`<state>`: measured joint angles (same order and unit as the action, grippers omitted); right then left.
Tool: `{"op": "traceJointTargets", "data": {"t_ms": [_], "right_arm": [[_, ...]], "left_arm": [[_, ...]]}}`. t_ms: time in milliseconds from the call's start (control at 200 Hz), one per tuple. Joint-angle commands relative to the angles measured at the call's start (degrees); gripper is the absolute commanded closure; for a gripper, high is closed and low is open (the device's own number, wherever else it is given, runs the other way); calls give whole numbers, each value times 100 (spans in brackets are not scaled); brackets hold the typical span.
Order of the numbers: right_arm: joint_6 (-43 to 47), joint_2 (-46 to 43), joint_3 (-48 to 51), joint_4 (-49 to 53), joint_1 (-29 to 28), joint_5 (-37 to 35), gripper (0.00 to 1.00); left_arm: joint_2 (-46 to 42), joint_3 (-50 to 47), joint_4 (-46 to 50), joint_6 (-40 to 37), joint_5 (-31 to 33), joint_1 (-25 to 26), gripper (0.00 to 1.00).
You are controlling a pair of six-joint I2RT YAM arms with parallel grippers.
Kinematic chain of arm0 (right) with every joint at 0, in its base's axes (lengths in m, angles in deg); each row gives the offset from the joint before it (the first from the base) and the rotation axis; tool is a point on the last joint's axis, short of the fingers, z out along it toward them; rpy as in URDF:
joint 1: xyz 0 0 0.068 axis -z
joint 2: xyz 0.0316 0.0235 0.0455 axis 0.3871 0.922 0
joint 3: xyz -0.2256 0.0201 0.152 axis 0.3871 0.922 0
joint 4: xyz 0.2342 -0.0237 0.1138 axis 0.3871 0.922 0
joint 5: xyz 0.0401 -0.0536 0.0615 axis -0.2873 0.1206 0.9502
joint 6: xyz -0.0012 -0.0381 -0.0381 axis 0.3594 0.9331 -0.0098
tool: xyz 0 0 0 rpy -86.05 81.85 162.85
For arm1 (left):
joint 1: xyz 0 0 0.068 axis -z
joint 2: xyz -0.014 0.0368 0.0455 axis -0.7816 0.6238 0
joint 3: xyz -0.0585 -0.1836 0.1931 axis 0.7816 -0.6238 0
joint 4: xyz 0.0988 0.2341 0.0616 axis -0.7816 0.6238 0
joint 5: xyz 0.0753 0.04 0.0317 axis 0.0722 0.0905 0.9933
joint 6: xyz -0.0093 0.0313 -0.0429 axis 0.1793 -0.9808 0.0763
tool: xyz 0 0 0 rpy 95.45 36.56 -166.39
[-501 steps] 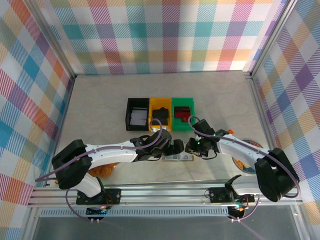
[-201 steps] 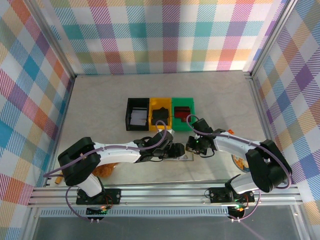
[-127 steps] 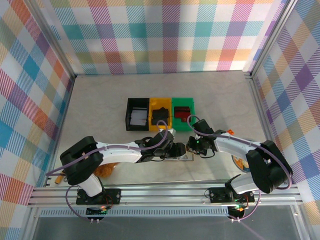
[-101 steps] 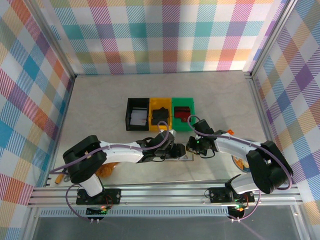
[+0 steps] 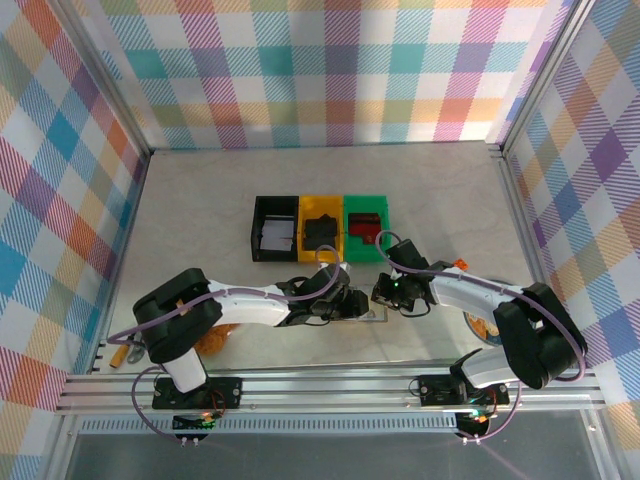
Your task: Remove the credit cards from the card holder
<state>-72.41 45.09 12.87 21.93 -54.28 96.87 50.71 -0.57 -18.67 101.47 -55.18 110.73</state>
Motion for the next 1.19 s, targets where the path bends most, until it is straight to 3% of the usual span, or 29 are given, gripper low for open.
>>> {"op": "traceJointTargets", "data": {"t_ms": [0,470,1190], "right_arm": [[-89,26,171,197,22,-58,83],[-106,-18,205,183,23,-40,84],[-123,0,237,148,22,40,84]], "left_arm": [[125,-64,-207,35,31,-45,59],[136,72,275,-87,490,-53,68],[330,274,282,-51,446,-53,71]]}}
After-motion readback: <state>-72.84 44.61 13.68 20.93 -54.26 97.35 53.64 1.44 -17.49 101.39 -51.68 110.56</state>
